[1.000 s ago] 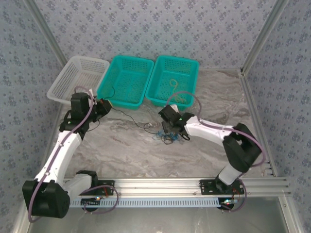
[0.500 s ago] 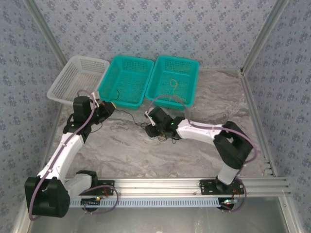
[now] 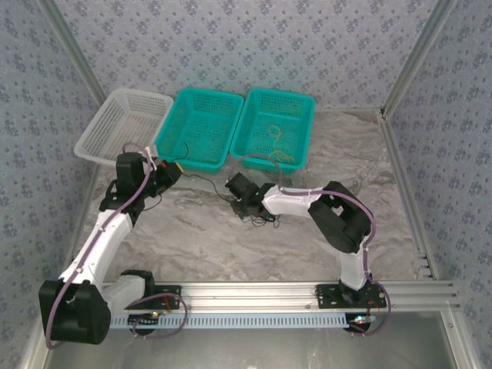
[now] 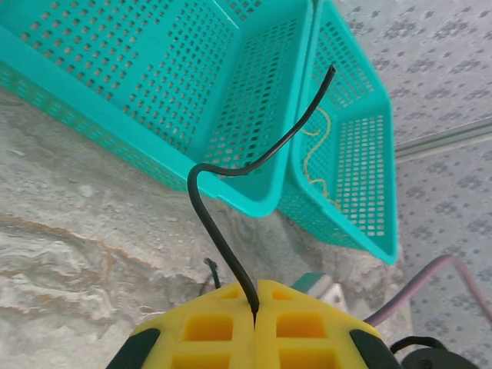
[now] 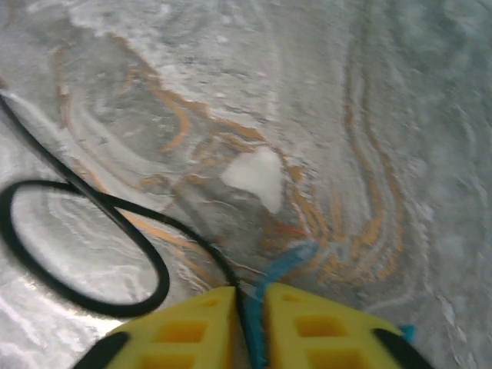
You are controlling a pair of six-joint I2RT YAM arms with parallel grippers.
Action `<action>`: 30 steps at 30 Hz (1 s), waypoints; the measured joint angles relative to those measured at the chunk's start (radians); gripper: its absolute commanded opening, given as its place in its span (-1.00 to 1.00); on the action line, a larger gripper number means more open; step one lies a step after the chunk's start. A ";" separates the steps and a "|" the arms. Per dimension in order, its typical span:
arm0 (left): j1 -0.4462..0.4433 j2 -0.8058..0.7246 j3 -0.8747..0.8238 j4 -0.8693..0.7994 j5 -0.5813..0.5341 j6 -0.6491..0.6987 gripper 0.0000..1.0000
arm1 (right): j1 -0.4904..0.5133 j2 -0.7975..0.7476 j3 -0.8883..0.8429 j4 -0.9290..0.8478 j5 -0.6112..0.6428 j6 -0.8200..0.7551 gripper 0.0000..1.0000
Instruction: Untangle the cables
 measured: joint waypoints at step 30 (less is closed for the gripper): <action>0.225 -0.202 0.157 -0.417 -0.465 0.065 -1.00 | -0.149 -0.266 -0.259 0.140 -0.123 0.111 -0.77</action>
